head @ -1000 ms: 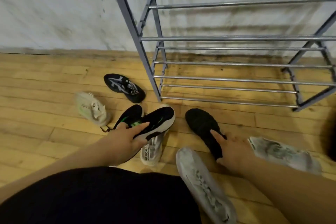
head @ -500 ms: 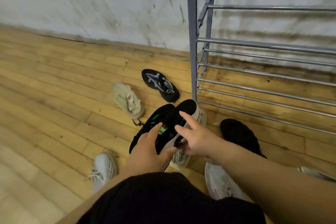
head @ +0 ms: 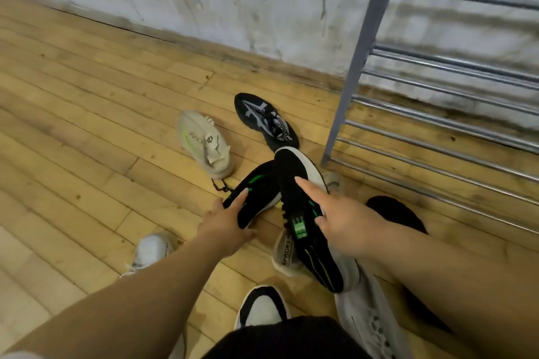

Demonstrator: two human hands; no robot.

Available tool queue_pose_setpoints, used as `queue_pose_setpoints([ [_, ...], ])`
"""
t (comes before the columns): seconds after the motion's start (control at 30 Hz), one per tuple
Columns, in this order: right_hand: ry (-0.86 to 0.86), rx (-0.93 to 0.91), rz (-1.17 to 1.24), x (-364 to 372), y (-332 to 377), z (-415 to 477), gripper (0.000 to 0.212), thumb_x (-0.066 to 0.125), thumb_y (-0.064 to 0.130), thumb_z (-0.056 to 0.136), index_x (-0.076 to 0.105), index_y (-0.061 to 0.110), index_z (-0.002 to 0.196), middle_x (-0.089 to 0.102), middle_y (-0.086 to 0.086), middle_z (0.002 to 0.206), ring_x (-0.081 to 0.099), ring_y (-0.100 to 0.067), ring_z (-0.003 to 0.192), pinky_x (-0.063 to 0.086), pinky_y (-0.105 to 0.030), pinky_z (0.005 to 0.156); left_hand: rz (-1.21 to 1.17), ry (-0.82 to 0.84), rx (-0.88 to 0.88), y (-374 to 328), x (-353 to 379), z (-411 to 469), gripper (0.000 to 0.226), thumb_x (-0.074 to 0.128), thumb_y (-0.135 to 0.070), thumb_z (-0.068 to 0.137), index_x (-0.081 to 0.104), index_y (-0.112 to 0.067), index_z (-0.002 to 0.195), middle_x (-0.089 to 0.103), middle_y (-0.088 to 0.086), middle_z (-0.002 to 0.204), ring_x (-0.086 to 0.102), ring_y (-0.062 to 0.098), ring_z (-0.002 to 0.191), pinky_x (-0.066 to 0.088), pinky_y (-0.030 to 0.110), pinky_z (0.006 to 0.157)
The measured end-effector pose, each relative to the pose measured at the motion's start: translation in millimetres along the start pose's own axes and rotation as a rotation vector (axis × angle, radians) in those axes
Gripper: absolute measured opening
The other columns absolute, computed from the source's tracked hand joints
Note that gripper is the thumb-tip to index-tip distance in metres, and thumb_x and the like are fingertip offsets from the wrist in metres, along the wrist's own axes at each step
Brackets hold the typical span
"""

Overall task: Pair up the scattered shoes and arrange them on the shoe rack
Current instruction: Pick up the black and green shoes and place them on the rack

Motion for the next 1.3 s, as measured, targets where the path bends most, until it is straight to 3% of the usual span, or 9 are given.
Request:
queue_pose_setpoints([
  [0.13, -0.049, -0.051, -0.103, -14.3, 2.6, 1.7, 0.08, 0.043, 0.022, 0.103, -0.006, 0.058, 0.154, 0.053, -0.002, 0.107, 0.06, -0.024, 0.088, 0.055, -0.047, 0.081, 0.07, -0.061, -0.01, 5.2, -5.0, 12.7, 0.085, 0.057, -0.059, 0.091, -0.004, -0.063, 0.151, 0.039, 0.008, 0.136, 0.045, 0.033, 0.114, 0.049, 0.047, 0.095],
  [0.33, -0.085, -0.11, -0.246, -42.7, 18.4, -12.4, 0.066, 0.039, 0.019, 0.103, 0.017, 0.053, 0.156, 0.049, 0.008, 0.142, 0.053, -0.02, 0.122, 0.049, -0.04, 0.097, -0.3, -0.149, -0.049, 6.6, -0.6, -16.8, 0.08, 0.052, -0.064, 0.089, 0.003, -0.063, 0.152, 0.043, 0.003, 0.109, 0.053, 0.029, 0.098, 0.049, 0.045, 0.092],
  [0.5, -0.271, -0.209, -0.476, -109.8, 69.0, -70.6, 0.071, 0.039, 0.018, 0.106, 0.006, 0.056, 0.155, 0.045, 0.009, 0.145, 0.054, -0.018, 0.123, 0.051, -0.039, 0.096, -0.61, -0.314, 0.064, 2.7, -72.4, -78.7, 0.081, 0.051, -0.065, 0.081, 0.009, -0.065, 0.15, 0.058, 0.016, 0.102, 0.059, 0.025, 0.075, 0.045, 0.033, 0.061],
  [0.67, -0.472, -0.256, -0.423, -182.5, 103.0, -163.3, 0.06, 0.034, 0.026, 0.108, 0.012, 0.058, 0.154, 0.04, 0.016, 0.145, 0.042, -0.011, 0.134, 0.036, -0.028, 0.101, -0.699, -0.494, 0.245, -44.6, -186.6, -157.6, 0.072, 0.058, -0.059, 0.091, 0.017, -0.064, 0.151, 0.047, 0.007, 0.119, 0.059, 0.023, 0.1, 0.052, 0.038, 0.089],
  [0.8, -0.698, -0.271, -0.377, -229.2, 108.0, -252.2, 0.06, 0.043, 0.024, 0.106, 0.022, 0.05, 0.156, 0.047, 0.014, 0.147, 0.043, -0.009, 0.132, 0.03, -0.023, 0.099, -0.654, -0.601, 0.413, -101.4, -258.9, -220.6, 0.073, 0.056, -0.06, 0.091, 0.015, -0.065, 0.15, 0.051, 0.012, 0.117, 0.058, 0.022, 0.087, 0.051, 0.034, 0.078],
  [0.93, -0.916, -0.235, -0.238, -262.7, 80.8, -330.6, 0.064, 0.052, 0.022, 0.103, 0.027, 0.049, 0.155, 0.058, 0.015, 0.134, 0.058, -0.002, 0.1, 0.041, -0.024, 0.085, -0.611, -0.665, 0.557, -170.7, -304.0, -275.9, 0.071, 0.057, -0.055, 0.094, 0.017, -0.062, 0.152, 0.048, 0.006, 0.123, 0.059, 0.02, 0.098, 0.049, 0.035, 0.089],
  [1.03, -1.045, -0.174, -0.049, -278.2, 41.0, -375.9, 0.064, 0.052, 0.022, 0.103, 0.029, 0.054, 0.153, 0.054, 0.024, 0.135, 0.064, 0.004, 0.081, 0.041, -0.018, 0.075, -0.594, -0.648, 0.644, -238.4, -317.2, -306.2, 0.07, 0.057, -0.053, 0.096, 0.017, -0.06, 0.153, 0.044, 0.006, 0.121, 0.058, 0.016, 0.09, 0.048, 0.034, 0.086],
  [1.2, -1.197, -0.046, 0.207, -291.3, -23.0, -420.4, 0.061, 0.048, 0.016, 0.106, 0.032, 0.052, 0.153, 0.051, 0.021, 0.144, 0.057, -0.005, 0.118, 0.04, -0.022, 0.094, -0.66, -0.54, 0.746, -344.4, -301.4, -311.9, 0.07, 0.056, -0.057, 0.09, 0.024, -0.057, 0.152, 0.05, 0.004, 0.138, 0.062, 0.024, 0.108, 0.051, 0.044, 0.103],
  [1.3, -1.236, 0.028, 0.314, -295.8, -56.7, -427.0, 0.062, 0.046, 0.014, 0.106, 0.033, 0.054, 0.151, 0.063, 0.01, 0.133, 0.063, 0.0, 0.102, 0.046, -0.015, 0.076, -0.72, -0.524, 0.728, -386.4, -275.3, -301.6, 0.069, 0.056, -0.057, 0.09, 0.031, -0.05, 0.154, 0.054, 0.004, 0.139, 0.059, 0.022, 0.114, 0.049, 0.038, 0.102],
])
Point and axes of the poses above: each hand's wrist, its own z-axis towards the middle knuckle, its own x-axis out of the palm, y = z × x, the point moved 6 cm from there along z, towards the middle knuckle
